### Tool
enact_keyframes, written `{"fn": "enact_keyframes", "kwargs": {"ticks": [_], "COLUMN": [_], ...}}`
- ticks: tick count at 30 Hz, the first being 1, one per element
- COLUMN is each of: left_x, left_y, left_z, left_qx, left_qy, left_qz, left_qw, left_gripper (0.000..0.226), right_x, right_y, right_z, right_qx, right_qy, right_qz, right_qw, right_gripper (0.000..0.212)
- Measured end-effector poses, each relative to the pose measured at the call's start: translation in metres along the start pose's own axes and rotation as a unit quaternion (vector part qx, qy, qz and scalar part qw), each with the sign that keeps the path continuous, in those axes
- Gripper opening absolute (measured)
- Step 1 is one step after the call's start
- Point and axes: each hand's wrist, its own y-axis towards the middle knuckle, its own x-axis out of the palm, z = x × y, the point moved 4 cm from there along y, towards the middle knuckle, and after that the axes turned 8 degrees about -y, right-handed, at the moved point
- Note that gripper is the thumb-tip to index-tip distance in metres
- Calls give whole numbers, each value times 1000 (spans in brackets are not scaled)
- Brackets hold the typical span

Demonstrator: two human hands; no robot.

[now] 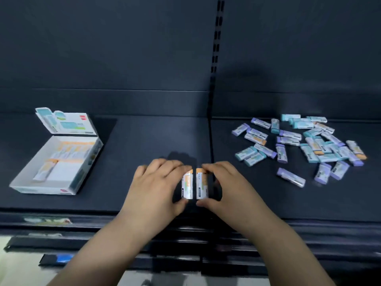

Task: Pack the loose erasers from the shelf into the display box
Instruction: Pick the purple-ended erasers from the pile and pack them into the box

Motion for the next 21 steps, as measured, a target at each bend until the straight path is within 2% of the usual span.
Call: {"fn": "enact_keyframes", "kwargs": {"ticks": [5, 10, 21], "left_x": [-30, -52, -60], "left_y": [-15, -29, -36], "left_z": [-83, -140, -171], "left_qx": [4, -11, -51], "left_qy": [-32, -47, -35], "left_qz": [22, -3, -23], "left_qw": [999, 999, 998], "left_gripper": [64, 66, 69], "right_x": [48, 75, 84], "right_y": [32, 55, 87], "right_z": [-64, -112, -137], "right_qx": [8, 1, -42], "right_qy": [-2, 0, 17], "right_qz": [-1, -6, -41], "right_qw": [1000, 1000, 998], "right_gripper": [73, 72, 72]}}
